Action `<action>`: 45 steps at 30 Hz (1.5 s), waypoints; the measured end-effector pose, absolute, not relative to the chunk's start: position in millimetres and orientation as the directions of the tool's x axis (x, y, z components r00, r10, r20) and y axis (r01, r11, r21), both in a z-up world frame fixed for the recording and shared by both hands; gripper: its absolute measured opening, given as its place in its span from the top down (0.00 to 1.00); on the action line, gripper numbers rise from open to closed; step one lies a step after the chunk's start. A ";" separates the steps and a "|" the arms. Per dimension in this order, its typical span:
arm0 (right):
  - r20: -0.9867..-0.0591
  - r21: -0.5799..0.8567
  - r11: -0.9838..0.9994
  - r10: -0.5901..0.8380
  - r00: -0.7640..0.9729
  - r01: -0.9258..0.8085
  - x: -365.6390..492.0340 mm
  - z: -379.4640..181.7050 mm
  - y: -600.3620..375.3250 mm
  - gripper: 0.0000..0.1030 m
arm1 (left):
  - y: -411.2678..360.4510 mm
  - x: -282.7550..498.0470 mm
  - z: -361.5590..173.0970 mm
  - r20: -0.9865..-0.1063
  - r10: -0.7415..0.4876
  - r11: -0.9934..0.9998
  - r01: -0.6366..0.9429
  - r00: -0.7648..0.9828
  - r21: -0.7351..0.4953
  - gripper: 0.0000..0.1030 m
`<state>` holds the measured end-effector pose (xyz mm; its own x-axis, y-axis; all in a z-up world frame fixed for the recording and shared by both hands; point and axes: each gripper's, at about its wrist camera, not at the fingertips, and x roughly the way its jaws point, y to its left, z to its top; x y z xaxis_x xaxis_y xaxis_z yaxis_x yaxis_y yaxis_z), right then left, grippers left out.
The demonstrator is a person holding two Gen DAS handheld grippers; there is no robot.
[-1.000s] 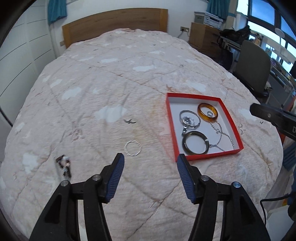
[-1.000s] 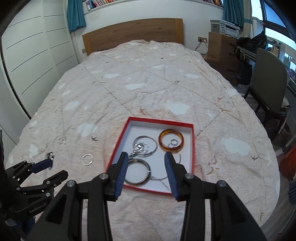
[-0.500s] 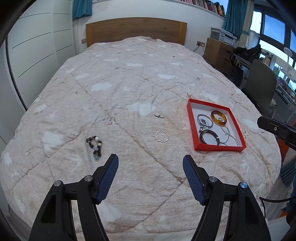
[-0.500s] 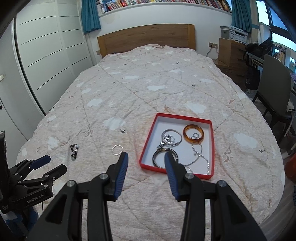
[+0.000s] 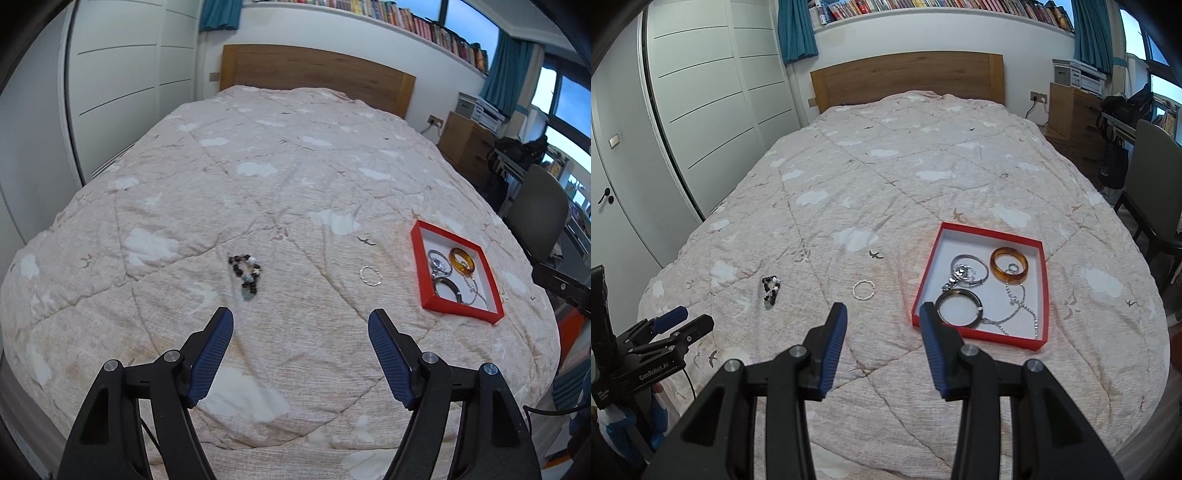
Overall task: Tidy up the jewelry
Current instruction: 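Withdraw both tools toward the beaded bracelet and twisted silver ring, then grasp the dark beaded bracelet with the left tool while the right tool grasps the twisted ring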
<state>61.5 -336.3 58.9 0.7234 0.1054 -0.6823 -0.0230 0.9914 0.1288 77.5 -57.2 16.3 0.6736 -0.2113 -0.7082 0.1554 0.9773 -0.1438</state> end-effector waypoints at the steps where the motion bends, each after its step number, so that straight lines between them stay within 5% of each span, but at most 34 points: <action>1: -0.681 0.132 0.991 0.111 0.723 -0.028 62.0 57.9 -335.4 0.62 | -54.1 77.8 14.9 -0.709 -0.207 0.978 0.149 0.674 -0.145 0.28; 22: -0.750 0.212 0.961 0.277 0.600 -0.177 142.9 -17.0 -302.3 0.62 | -30.6 159.6 -41.0 -0.739 -0.250 0.963 0.079 0.626 -0.258 0.29; 45: -0.832 0.243 0.956 0.292 0.472 -0.164 247.8 -104.0 -296.5 0.62 | -31.0 263.5 -135.6 -0.855 -0.188 0.972 -0.032 0.483 -0.232 0.45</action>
<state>247.8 -296.5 -104.0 0.4717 0.2921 -0.8320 -0.1640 0.9561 0.2427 263.5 -31.0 -135.6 0.4827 -0.1881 -0.8553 -0.0318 0.9723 -0.2317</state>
